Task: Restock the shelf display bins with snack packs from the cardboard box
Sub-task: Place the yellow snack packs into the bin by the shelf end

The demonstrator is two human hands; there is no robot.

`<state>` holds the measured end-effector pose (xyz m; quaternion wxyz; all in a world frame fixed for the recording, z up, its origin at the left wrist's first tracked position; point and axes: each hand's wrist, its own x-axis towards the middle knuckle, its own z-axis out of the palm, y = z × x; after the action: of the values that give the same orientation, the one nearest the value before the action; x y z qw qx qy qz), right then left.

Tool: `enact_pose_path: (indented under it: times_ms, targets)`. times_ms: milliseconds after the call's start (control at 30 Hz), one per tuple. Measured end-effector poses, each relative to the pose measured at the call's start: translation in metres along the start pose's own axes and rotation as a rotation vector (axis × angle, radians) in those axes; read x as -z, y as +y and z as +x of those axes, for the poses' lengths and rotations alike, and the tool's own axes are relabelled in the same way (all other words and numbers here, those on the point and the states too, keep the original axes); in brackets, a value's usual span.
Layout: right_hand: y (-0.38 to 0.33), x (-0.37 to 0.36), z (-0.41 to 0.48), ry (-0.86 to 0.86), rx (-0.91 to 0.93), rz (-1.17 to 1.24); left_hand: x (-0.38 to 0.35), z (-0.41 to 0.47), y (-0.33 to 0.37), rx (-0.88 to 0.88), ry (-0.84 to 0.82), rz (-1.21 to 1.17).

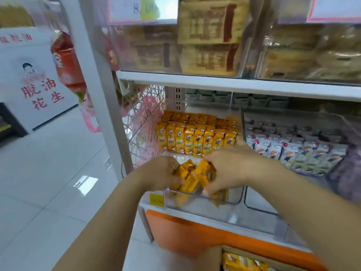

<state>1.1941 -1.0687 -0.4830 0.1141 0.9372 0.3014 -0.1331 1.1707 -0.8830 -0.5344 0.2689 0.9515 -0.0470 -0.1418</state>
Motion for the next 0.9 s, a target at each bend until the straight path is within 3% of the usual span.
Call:
enact_pose_path:
  times_ms: [100, 267, 433, 500, 633, 700, 800, 900]
  targets:
    - [0.000, -0.001, -0.003, 0.033, -0.036, 0.002, -0.007, 0.002, -0.005, 0.003, 0.063, -0.148]
    - [-0.007, -0.010, -0.003, 0.291, -0.071, 0.187, -0.009, -0.002, -0.017, -0.146, 0.244, -0.271]
    - [-0.035, -0.006, -0.002, 0.604, -0.047, 0.707, 0.005, -0.020, -0.019, -0.350, 0.289, -0.430]
    - [-0.045, 0.000, -0.005, 0.612, 0.009, 0.858, 0.006, -0.029, -0.022, -0.414, 0.297, -0.413]
    - [-0.059, 0.012, -0.009, 0.626, 0.113, 0.676, 0.002, -0.042, -0.032, -0.427, 0.374, -0.426]
    - [-0.059, 0.016, -0.011, 0.729, 0.069, 0.803, 0.009, -0.048, -0.035, -0.406, 0.425, -0.482]
    - [-0.060, 0.013, -0.016, 0.797, -0.030, 1.186, 0.017, -0.054, -0.042, -0.364, 0.449, -0.573]
    - [-0.064, 0.001, -0.016, 0.733, -0.086, 1.213, 0.016, -0.059, -0.046, -0.364, 0.417, -0.713]
